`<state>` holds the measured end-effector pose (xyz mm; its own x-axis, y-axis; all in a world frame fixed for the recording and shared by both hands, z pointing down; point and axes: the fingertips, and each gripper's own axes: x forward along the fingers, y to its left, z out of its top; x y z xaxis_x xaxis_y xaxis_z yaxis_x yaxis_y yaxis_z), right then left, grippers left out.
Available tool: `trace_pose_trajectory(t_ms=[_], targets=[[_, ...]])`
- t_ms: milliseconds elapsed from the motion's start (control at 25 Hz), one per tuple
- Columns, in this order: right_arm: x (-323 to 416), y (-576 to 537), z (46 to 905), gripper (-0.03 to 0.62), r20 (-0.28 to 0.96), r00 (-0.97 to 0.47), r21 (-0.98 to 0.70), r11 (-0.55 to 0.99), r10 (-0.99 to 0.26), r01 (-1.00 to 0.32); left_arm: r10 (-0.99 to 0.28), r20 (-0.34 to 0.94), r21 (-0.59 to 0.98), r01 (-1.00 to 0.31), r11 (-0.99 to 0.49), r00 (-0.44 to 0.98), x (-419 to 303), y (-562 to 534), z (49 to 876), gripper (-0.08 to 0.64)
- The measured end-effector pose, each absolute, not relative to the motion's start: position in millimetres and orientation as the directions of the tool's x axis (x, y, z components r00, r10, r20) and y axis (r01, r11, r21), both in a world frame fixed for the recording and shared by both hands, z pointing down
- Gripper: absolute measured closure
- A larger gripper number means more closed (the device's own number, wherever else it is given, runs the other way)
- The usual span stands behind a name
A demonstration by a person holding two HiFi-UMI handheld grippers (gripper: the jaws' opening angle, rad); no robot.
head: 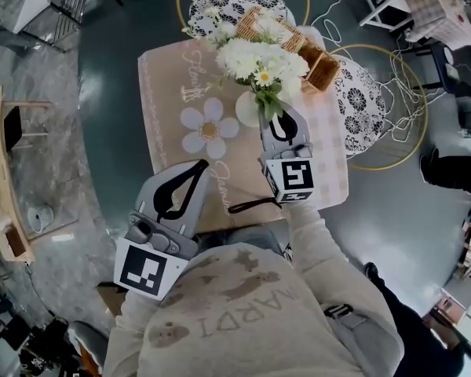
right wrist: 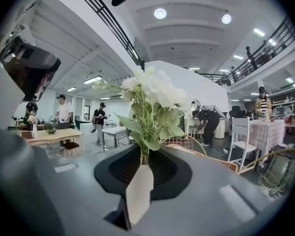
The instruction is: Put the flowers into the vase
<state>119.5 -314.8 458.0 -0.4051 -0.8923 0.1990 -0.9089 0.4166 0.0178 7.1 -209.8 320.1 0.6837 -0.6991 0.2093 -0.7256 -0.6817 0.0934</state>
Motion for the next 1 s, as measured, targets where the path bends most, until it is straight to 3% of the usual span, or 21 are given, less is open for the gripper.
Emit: trace_pose_trajectory(t_ms=[640,880,1000], targets=[[139.4,-295.0,463.1,0.44,0.271,-0.286,0.033,0.306,-0.919,-0.951,-0.695,0.2,0.085,-0.719,-0.69,0.691,5.6,-200.2,316.4,0.56],[144.1,-282.0,471.6,0.443,0.298,-0.299,-0.04,0.301,-0.906,-0.953,-0.691,0.191,0.079,-0.712,-0.697,0.698,5.9,-191.0,314.1,0.56],[142.4,-270.2,461.3,0.506,0.276,-0.314,-0.06,0.31,-0.908,-0.949,-0.688,0.183,0.079,-0.709,-0.701,0.702,4.7,-185.0,311.7,0.56]])
